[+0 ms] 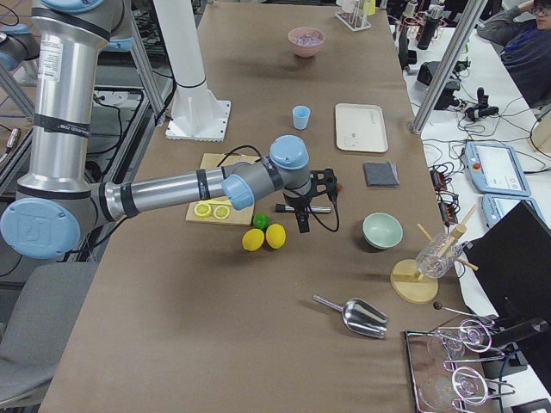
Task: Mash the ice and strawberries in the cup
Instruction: 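Reach the right gripper down to the red strawberry and grasp it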
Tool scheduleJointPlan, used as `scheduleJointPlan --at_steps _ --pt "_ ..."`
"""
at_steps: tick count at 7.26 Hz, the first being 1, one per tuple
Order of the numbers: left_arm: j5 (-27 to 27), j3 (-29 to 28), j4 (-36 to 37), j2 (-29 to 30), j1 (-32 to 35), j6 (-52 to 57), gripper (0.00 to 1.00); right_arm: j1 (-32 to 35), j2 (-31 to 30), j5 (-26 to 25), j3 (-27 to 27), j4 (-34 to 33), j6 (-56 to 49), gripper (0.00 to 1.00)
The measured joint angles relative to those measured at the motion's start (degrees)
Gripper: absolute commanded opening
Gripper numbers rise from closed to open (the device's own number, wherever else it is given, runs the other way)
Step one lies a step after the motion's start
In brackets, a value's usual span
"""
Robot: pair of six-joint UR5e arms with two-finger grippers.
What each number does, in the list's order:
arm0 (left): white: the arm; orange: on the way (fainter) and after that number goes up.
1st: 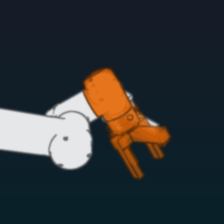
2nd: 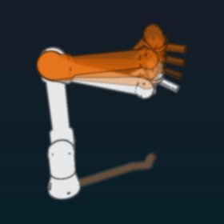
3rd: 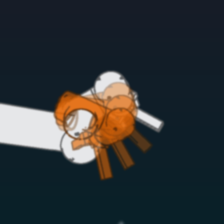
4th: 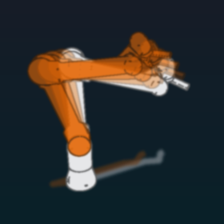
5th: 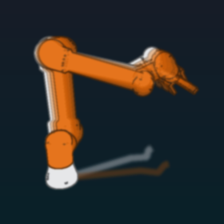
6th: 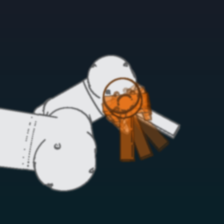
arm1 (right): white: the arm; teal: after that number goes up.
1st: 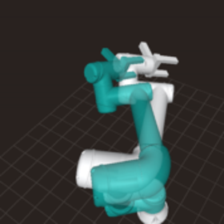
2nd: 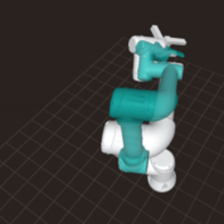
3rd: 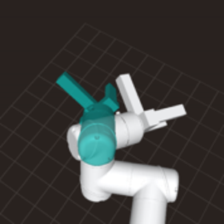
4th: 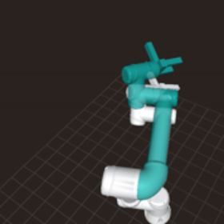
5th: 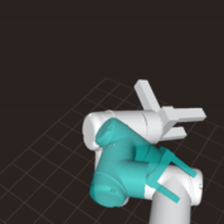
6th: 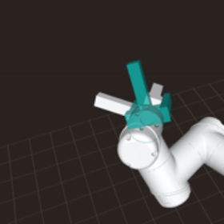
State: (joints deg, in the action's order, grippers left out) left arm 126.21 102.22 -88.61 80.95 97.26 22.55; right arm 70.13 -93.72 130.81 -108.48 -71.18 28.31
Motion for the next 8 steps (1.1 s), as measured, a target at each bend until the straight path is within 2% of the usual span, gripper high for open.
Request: scheduleJointPlan --at_steps 5,8 --pt "0.00 -0.06 -2.22 -0.90 0.01 0.10 0.99 -12.38 22.59 -7.69 18.44 -0.75 9.51 1.00" --pt "1.51 -0.80 -10.97 -4.42 0.01 -0.47 0.99 -15.98 28.14 -11.51 25.40 -0.24 12.75 1.00"
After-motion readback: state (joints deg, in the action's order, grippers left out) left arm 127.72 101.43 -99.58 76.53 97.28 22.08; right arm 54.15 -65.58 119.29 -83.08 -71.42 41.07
